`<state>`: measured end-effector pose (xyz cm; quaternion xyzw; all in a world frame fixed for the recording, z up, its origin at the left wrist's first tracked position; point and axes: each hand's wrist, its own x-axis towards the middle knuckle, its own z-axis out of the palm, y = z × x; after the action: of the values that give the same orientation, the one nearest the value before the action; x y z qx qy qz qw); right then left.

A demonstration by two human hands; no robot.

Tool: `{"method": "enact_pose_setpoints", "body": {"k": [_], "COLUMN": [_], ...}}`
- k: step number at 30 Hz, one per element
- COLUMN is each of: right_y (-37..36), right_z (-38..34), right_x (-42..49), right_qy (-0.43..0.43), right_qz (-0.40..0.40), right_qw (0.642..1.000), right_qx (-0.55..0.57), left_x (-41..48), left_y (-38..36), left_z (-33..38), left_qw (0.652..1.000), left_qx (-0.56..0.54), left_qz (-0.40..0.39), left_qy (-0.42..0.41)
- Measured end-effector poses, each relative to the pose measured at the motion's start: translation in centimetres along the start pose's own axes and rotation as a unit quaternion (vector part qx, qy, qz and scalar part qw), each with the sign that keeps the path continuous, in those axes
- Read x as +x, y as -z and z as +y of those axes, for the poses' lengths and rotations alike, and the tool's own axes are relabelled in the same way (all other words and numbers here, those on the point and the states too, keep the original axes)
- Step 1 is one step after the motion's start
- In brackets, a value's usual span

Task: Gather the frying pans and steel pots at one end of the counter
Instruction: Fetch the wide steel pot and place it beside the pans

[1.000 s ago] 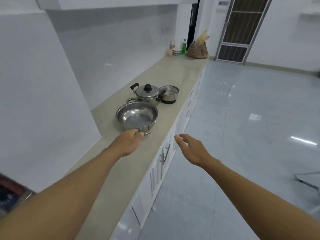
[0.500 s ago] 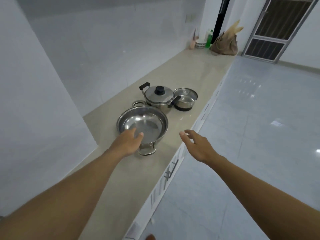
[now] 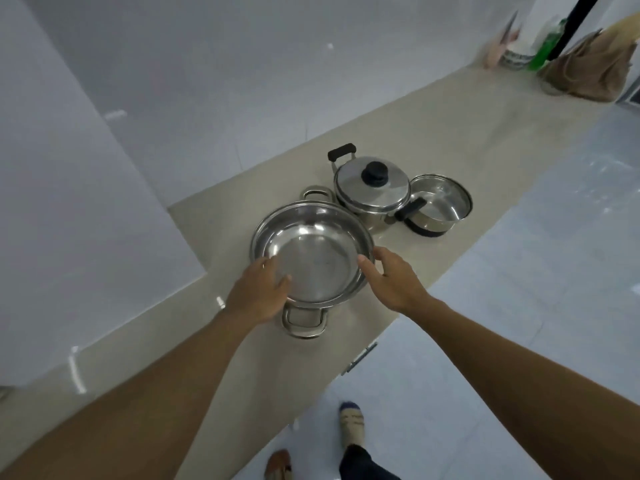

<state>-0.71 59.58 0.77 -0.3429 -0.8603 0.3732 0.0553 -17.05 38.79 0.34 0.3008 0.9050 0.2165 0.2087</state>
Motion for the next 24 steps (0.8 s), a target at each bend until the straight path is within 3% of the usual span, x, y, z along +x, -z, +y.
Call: {"method": "enact_pose_setpoints", "body": {"k": [8,16,24], "right_y": [-1.4,-1.3,-2.6], "right_z": [2.0,2.1,0.5], "right_x": [7.7,10.6,12.3], "right_qy": [0.067,0.135,0.232], "right_qz": [-0.062,-0.072,-0.104], "right_qw": [0.994,0.976,0.949], "right_qx": [-0.059,-0.152,-0.186], "left_x": [0.7,1.0,0.6], "left_y": [-2.6,-3.2,-1.3], "left_z": [0.4,0.1,-1.9], "left_qw": [0.991,0.971,0.978], "left_qx": [-0.039,-0.141,-0.061], "left_qz": [0.092,0.109,0.084], "left_qy": [0.084,0.161,0.181]}}
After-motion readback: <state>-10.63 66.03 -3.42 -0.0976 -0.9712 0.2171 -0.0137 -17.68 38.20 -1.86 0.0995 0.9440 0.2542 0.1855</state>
